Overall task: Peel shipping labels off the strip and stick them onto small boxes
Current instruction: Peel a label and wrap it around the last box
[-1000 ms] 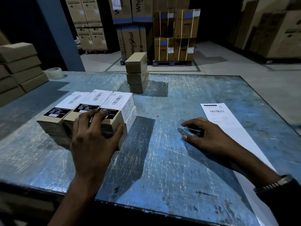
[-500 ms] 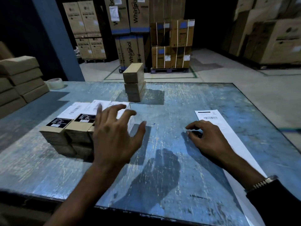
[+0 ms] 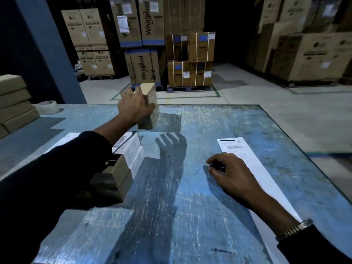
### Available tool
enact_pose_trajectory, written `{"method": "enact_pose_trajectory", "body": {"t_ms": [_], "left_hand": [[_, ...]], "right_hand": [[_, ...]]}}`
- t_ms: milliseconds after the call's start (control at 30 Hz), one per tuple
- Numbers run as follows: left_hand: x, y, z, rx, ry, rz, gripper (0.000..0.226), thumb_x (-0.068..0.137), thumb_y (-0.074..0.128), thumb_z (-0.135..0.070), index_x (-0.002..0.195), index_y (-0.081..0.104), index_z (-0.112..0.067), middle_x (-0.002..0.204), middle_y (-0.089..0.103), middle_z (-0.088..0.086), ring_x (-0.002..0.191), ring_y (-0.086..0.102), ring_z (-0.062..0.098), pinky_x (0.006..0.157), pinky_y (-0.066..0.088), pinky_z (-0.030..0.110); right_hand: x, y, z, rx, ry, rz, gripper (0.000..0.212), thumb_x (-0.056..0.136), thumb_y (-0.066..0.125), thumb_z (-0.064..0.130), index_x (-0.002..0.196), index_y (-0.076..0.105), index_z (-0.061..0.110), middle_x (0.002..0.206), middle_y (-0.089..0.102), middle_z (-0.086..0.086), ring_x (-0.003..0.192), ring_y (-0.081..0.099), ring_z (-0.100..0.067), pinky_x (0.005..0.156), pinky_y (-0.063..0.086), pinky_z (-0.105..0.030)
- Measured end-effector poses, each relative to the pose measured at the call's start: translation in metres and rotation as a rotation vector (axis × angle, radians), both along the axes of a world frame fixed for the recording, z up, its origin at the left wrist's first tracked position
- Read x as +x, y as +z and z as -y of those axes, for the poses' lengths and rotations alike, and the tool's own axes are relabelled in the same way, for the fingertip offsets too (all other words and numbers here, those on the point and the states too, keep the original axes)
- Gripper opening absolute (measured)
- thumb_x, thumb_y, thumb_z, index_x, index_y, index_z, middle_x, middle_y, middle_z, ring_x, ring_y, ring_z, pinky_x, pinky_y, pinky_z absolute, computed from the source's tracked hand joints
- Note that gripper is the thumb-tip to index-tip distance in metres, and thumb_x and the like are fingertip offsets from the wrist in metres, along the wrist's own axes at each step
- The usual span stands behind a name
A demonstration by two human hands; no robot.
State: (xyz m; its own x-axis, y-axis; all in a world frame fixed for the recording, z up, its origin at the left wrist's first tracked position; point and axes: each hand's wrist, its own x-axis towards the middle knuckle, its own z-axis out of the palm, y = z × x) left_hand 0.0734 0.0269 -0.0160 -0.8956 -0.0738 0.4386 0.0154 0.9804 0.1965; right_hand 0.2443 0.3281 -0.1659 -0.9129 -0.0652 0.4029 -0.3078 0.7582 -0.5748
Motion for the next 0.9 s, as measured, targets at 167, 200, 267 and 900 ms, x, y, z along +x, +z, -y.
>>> {"method": "enact_pose_trajectory", "body": {"t_ms": [167, 200, 267, 900], "left_hand": [[-0.046, -0.010, 0.011, 0.178, 0.104, -0.014, 0.093, 0.086, 0.062, -0.078, 0.144, 0.046, -0.007, 0.139, 0.053, 0.026, 0.127, 0.056, 0.047, 0.100, 0.054, 0.055], [-0.052, -0.012, 0.011, 0.208, 0.107, 0.009, 0.091, 0.085, 0.062, -0.079, 0.140, 0.051, -0.007, 0.135, 0.059, 0.024, 0.122, 0.061, 0.045, 0.098, 0.056, 0.053], [-0.060, -0.014, 0.012, 0.258, 0.110, 0.006, 0.083, 0.082, 0.066, -0.078, 0.126, 0.063, -0.008, 0.121, 0.070, 0.018, 0.109, 0.068, 0.040, 0.090, 0.060, 0.049], [0.100, 0.002, -0.064, 0.565, -0.339, 0.238, 0.050, 0.088, 0.070, -0.068, 0.091, 0.071, -0.018, 0.087, 0.070, -0.001, 0.081, 0.067, 0.016, 0.063, 0.051, 0.029]], "right_hand": [[-0.009, 0.000, 0.003, 0.015, 0.000, -0.027, 0.012, 0.097, 0.074, 0.028, 0.108, 0.076, 0.031, 0.100, 0.069, 0.016, 0.099, 0.062, -0.004, 0.087, 0.054, -0.032], [-0.010, 0.001, 0.004, 0.012, 0.000, -0.032, 0.011, 0.097, 0.074, 0.029, 0.107, 0.076, 0.032, 0.100, 0.069, 0.016, 0.098, 0.062, -0.004, 0.086, 0.054, -0.032], [-0.011, 0.000, 0.005, 0.008, -0.001, -0.031, 0.008, 0.098, 0.074, 0.032, 0.106, 0.075, 0.033, 0.100, 0.068, 0.017, 0.098, 0.061, -0.001, 0.085, 0.053, -0.028], [0.007, 0.033, 0.009, -0.291, -0.099, 0.071, 0.083, 0.087, 0.087, 0.045, 0.158, 0.046, 0.031, 0.140, 0.056, 0.013, 0.121, 0.056, -0.007, 0.091, 0.044, -0.012]]}}
